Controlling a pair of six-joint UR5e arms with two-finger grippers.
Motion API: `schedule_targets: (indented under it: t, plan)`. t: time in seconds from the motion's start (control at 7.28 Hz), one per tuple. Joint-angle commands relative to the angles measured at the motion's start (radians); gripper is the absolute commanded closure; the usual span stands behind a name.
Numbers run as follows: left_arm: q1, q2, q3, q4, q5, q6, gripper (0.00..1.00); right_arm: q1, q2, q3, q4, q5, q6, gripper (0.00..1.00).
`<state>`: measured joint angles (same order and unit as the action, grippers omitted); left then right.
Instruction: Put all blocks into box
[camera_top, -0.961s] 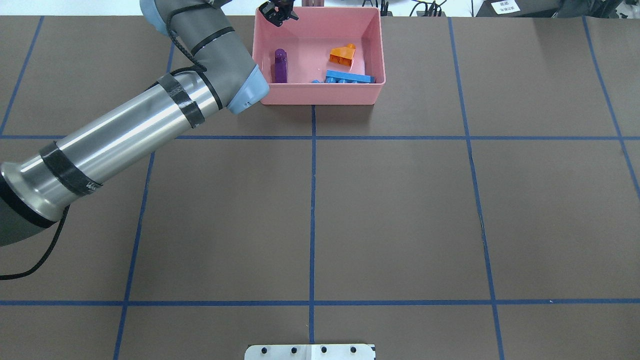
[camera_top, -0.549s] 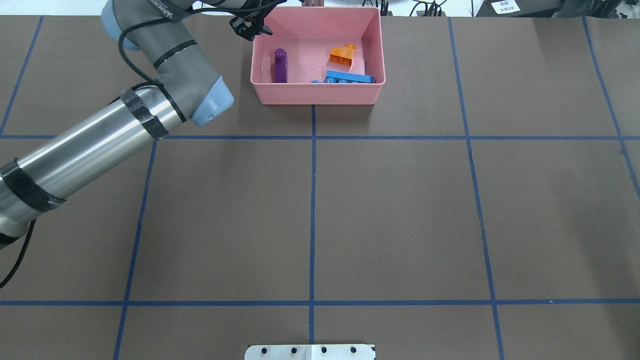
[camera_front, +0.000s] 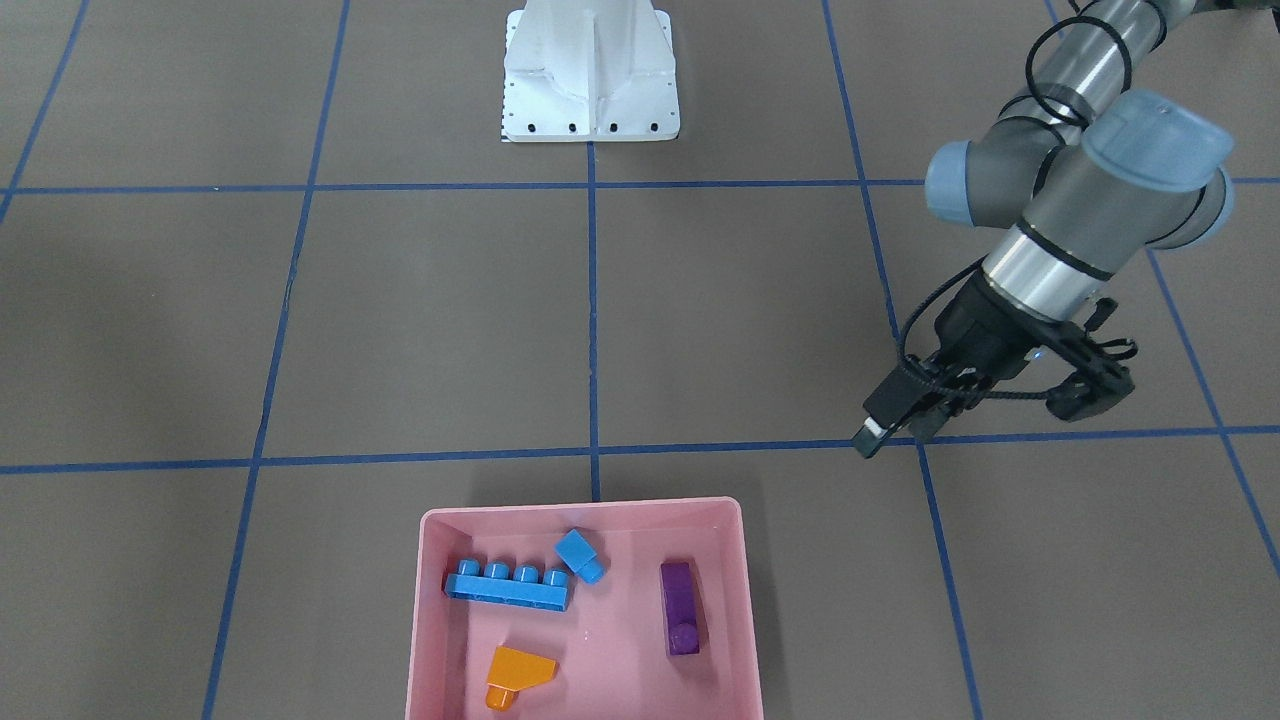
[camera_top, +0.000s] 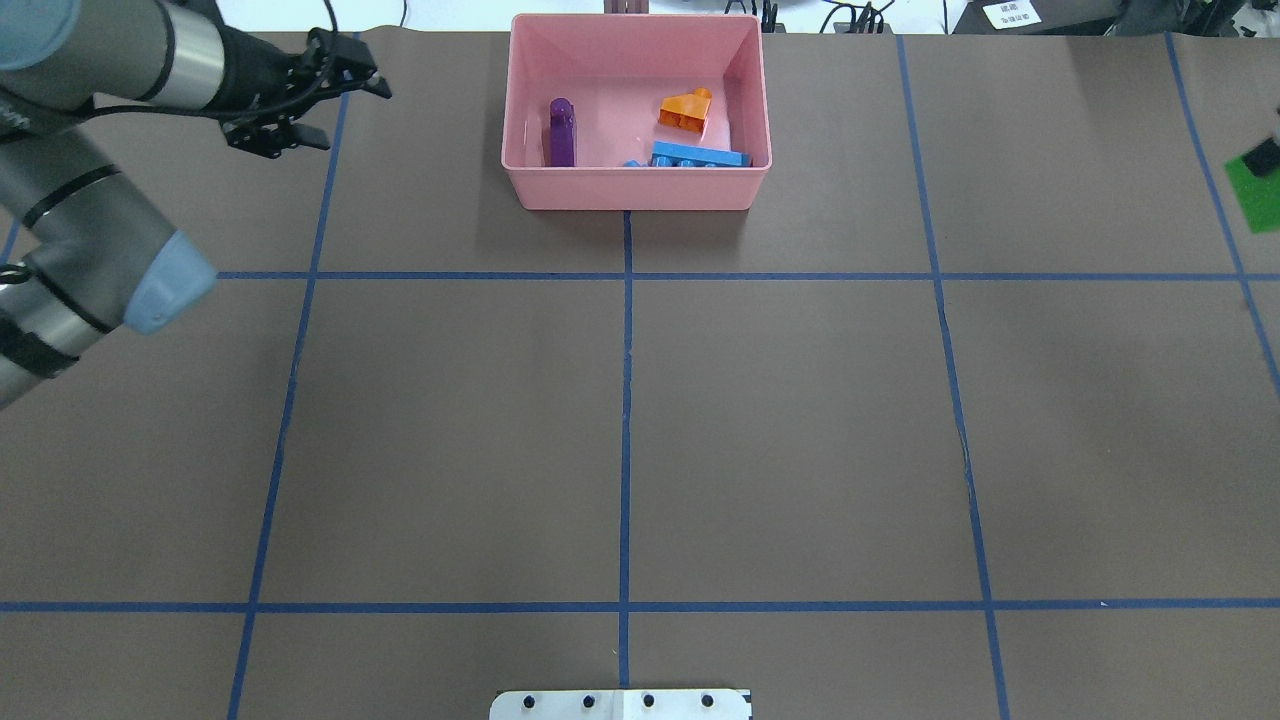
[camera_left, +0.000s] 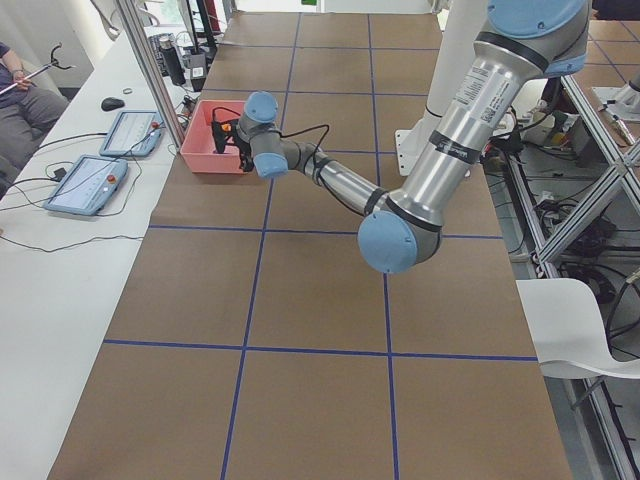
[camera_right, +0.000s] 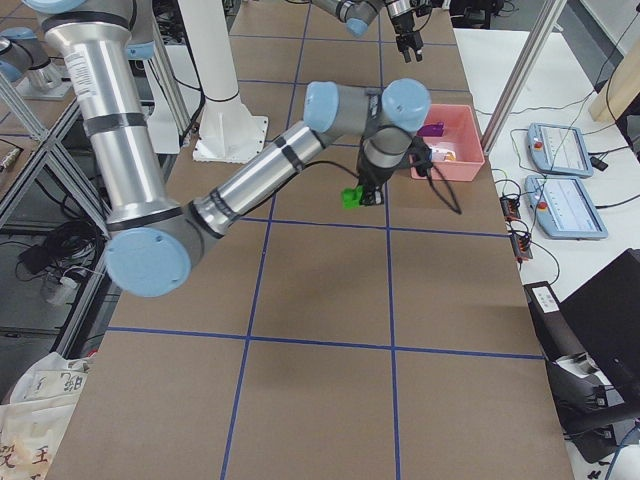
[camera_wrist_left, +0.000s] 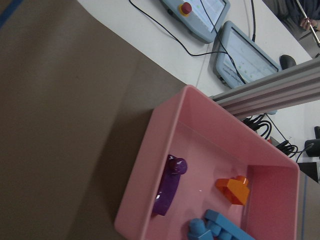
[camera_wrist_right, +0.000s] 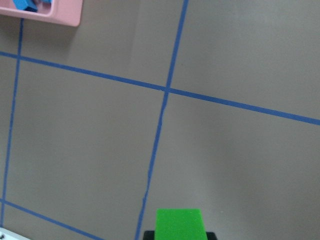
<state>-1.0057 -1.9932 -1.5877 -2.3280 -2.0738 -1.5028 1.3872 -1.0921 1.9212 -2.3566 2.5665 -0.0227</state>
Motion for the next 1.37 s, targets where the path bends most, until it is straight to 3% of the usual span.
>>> schedule_targets:
  t: [0.0,0.27,0.41,0.55,0.82,0.96,1.1,1.24]
  plan:
    - [-0.085,0.259,-0.188,0.027,-0.060,0.170,0.00,-0.162,0.306,-0.292,0.244,-0.003,0.400,1.00]
    - [-0.096,0.408,-0.254,0.026,-0.062,0.283,0.00,-0.249,0.488,-0.729,0.802,-0.069,0.728,1.00]
    - [-0.100,0.451,-0.273,0.026,-0.062,0.311,0.00,-0.290,0.582,-0.919,0.980,-0.151,0.806,1.00]
    - [-0.100,0.480,-0.276,0.024,-0.062,0.334,0.00,-0.313,0.634,-1.026,1.051,-0.175,0.817,1.00]
    - [-0.100,0.485,-0.273,0.024,-0.060,0.335,0.00,-0.426,0.695,-1.174,1.208,-0.360,0.820,1.00]
    - [-0.100,0.485,-0.273,0.024,-0.062,0.337,0.00,-0.474,0.695,-1.214,1.278,-0.444,0.851,1.00]
    - [-0.100,0.491,-0.275,0.022,-0.060,0.337,0.00,-0.478,0.695,-1.223,1.287,-0.459,0.874,1.00]
    - [-0.100,0.494,-0.275,0.021,-0.055,0.337,0.00,-0.476,0.695,-1.223,1.287,-0.459,0.876,0.51]
